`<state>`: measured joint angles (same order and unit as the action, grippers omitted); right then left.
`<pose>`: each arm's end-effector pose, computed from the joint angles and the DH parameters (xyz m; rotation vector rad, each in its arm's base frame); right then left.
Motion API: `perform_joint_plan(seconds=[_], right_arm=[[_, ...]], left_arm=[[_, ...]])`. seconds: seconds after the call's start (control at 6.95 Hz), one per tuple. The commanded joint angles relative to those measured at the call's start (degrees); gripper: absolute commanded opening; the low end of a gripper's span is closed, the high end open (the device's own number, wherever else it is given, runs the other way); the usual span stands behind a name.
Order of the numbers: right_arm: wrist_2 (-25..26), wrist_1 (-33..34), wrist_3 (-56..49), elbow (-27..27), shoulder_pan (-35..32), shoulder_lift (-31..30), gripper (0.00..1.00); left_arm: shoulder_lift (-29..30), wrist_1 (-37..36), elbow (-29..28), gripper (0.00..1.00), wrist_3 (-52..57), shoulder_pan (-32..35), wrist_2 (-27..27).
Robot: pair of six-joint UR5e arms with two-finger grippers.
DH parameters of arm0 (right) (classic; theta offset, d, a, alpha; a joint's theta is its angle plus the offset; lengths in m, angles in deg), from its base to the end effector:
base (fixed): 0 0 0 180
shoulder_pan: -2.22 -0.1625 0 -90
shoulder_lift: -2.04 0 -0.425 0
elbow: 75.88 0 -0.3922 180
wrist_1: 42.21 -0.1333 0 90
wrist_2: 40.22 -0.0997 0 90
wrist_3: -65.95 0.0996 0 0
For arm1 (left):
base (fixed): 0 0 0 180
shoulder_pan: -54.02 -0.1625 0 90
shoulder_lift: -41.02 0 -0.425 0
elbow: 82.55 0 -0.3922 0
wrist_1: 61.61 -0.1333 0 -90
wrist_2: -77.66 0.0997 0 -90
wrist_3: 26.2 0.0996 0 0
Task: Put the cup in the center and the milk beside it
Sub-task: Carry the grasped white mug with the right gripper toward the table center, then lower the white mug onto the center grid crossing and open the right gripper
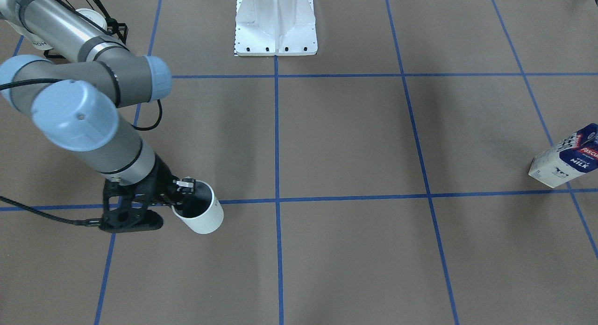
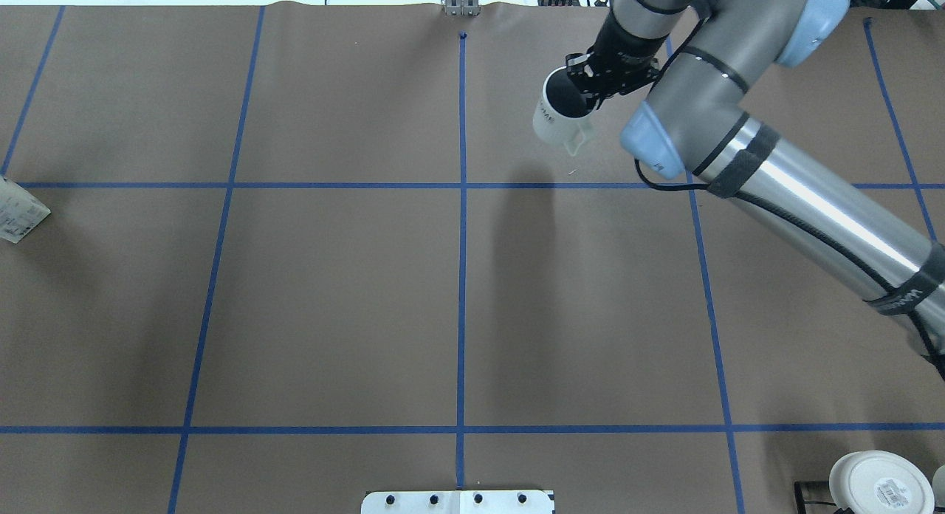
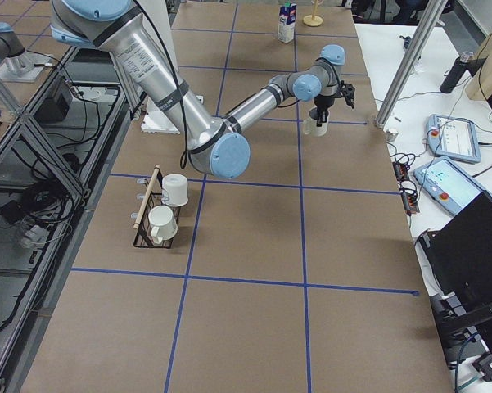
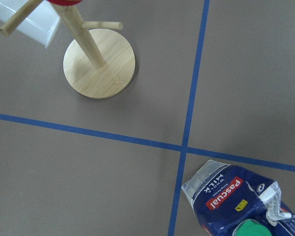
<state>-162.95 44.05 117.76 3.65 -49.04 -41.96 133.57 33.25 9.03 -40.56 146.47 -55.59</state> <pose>-0.4106 -0.6387 0.2316 0.0791 -0.8579 0.0181 -0.0872 -0.5166 0.6149 0.0706 0.7662 -0.2196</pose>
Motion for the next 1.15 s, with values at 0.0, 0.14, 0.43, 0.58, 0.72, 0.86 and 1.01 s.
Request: perform_joint_plan(seconds=[0.0, 0.14, 0.43, 0.58, 0.72, 0.86, 1.01], right_arm=[[2.5, -4.0, 2.6, -6.3, 4.9, 5.2, 0.0], [2.9, -5.4, 3.1, -8.5, 6.2, 6.7, 0.0], [5.9, -6.2, 4.8, -8.7, 9.1, 7.0, 0.0], [5.9, -6.1, 5.0, -8.7, 9.2, 7.0, 0.0], [5.9, -5.7, 4.9, -8.9, 9.4, 6.7, 0.27], [5.9, -5.7, 4.9, -8.9, 9.6, 6.1, 0.71], [5.7, -5.6, 5.0, -8.8, 9.5, 6.4, 0.99]], left_arm=[[0.2, 0.0, -0.4, 0.98, 0.0, -0.1, 0.0], [0.3, 0.1, -0.7, 0.98, 0.0, -0.1, 0.0], [0.4, 0.1, -0.7, 0.98, 0.1, -0.1, 0.0], [0.4, 0.1, -0.8, 0.98, 0.1, -0.1, 0.0], [0.4, 0.1, -0.7, 0.98, 0.1, 0.0, 0.0], [0.4, 0.1, -0.7, 0.98, 0.1, -0.1, 0.0], [0.4, 0.0, -0.6, 0.98, 0.1, -0.1, 0.0]])
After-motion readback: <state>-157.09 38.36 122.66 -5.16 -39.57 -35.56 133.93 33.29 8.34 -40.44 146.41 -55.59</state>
